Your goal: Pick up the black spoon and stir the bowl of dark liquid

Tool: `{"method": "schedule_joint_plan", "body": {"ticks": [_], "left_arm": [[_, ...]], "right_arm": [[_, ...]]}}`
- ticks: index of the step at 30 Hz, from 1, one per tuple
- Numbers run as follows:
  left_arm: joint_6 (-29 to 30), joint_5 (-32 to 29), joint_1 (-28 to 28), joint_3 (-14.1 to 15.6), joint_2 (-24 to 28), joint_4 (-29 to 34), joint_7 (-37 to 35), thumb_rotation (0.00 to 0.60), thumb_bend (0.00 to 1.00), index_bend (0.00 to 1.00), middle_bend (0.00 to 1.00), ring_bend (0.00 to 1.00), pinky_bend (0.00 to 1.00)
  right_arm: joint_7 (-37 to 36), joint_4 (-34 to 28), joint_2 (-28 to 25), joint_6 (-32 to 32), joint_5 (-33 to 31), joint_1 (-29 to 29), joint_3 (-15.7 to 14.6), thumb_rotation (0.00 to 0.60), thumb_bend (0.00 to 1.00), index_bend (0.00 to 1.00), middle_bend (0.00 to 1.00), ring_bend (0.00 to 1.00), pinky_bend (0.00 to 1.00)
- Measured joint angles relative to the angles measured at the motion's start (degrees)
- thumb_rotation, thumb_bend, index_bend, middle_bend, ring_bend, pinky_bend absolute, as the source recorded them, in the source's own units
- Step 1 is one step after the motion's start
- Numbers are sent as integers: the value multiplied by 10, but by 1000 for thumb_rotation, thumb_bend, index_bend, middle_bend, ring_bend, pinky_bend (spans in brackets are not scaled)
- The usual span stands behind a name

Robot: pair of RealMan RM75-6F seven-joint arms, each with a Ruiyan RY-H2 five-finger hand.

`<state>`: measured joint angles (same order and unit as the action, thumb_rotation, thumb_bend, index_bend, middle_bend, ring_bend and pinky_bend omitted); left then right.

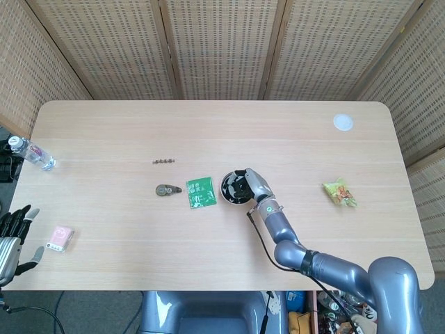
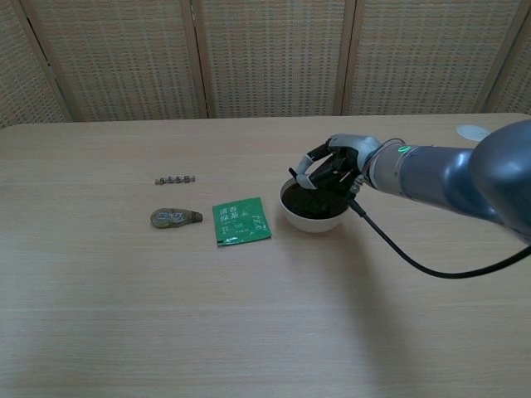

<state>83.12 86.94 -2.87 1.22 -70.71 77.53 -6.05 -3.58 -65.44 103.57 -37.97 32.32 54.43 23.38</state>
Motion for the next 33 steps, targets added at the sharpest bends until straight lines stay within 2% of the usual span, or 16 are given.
{"method": "schedule_joint_plan", "body": {"ticks": [14,26,33], "left_arm": [[-1,1,-1,0,0,3,4,600,391,0,0,0,0],[-3,5,-5,-1,1,10,10,600,392,0,0,0,0],[-5,1,-3,1,2,8,8,600,392,0,0,0,0]], "right_arm": [[15,43,4,1,-9,2,2,600,649,710,921,923,1000],[18,-3,-17,3,1,-12,-3,600,653,710,921,923,1000],[21,-10,-8,6,3,-5,-3,600,653,710,921,923,1000]]}}
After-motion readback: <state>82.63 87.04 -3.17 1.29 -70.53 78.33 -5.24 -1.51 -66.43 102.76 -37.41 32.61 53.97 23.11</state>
